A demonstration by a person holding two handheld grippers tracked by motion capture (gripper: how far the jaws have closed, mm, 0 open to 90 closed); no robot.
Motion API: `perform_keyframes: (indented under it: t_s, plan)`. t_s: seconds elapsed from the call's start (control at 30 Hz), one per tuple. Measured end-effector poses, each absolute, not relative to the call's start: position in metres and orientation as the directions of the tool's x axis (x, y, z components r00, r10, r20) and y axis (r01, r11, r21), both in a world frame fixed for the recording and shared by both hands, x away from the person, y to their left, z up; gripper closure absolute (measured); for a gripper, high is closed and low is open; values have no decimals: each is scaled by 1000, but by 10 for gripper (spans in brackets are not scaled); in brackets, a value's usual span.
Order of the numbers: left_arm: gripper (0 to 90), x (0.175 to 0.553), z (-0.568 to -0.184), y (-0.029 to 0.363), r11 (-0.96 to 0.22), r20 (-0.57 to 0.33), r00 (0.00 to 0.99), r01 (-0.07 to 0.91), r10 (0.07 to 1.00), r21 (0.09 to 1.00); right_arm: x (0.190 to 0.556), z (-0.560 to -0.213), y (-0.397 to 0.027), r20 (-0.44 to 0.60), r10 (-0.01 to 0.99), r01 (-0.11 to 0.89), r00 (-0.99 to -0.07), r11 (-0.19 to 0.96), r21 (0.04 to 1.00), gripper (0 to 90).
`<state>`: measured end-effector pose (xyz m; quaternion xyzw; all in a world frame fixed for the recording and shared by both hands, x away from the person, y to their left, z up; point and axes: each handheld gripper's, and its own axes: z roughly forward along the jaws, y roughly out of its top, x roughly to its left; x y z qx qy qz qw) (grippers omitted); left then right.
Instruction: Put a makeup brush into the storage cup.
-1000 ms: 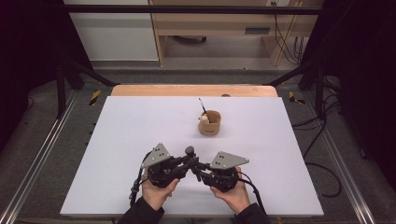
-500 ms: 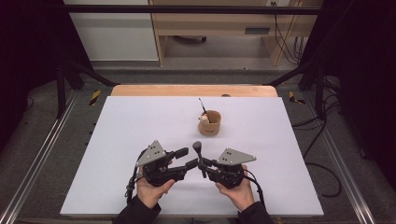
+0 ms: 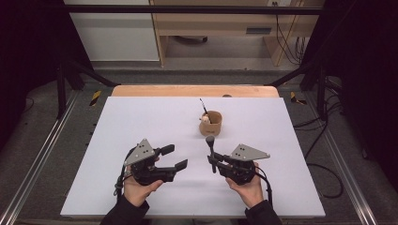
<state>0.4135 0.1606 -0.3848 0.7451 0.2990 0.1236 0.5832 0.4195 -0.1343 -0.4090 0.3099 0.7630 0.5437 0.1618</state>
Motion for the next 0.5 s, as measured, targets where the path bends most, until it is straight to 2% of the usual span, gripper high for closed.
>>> perform_keyframes:
  t_s: [0.5]
  plan:
    - [129, 416, -397, 193, -177, -121, 740, 311, 662, 934, 421, -400, -152, 85, 683, 285, -725, 186, 940, 792]
